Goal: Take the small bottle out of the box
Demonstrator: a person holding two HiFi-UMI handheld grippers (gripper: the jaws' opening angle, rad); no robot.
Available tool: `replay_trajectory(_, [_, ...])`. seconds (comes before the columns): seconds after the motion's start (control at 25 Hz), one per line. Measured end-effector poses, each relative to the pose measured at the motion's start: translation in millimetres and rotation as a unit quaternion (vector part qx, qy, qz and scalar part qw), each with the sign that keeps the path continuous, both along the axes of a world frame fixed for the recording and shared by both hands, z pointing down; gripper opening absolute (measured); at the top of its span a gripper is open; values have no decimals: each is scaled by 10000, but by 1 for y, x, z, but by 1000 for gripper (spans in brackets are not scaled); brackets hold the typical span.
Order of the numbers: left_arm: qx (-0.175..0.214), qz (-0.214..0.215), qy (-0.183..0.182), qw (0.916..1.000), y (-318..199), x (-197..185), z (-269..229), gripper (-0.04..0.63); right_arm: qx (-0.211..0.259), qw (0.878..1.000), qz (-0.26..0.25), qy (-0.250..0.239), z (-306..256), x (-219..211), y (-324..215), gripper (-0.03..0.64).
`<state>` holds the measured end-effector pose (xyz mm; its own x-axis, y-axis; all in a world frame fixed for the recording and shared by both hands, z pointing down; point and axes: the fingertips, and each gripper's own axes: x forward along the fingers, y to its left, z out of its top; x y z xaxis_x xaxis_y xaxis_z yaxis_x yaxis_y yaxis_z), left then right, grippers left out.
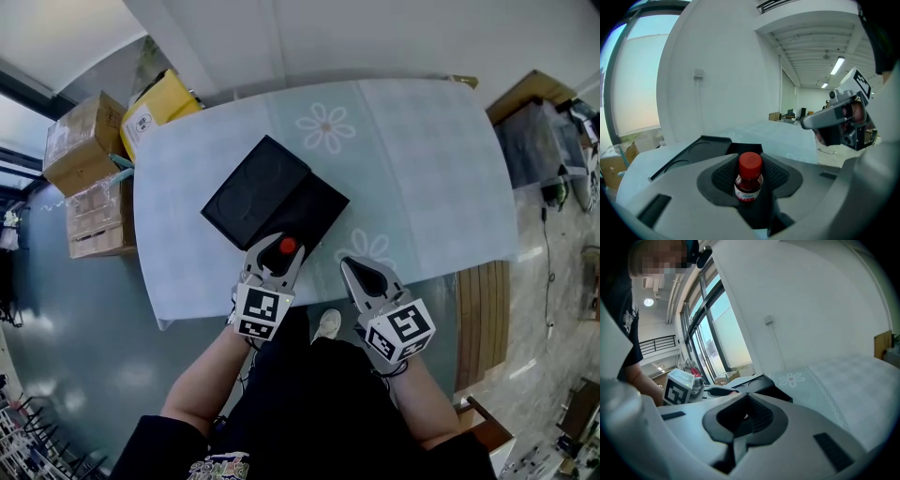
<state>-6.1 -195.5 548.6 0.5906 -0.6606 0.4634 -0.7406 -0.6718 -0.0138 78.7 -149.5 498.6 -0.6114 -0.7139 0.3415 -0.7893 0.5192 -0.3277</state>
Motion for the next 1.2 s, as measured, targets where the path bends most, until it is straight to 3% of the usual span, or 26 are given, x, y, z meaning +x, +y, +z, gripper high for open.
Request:
replay_trajectory(0.6, [110, -453, 293, 9985, 51, 1, -48, 166, 442, 9986, -297, -71, -27, 11, 35, 23])
replay_trajectory(1.2, [181, -796, 358, 9960, 142, -6, -73, 166, 832, 9939, -723, -23, -55, 6, 86, 23])
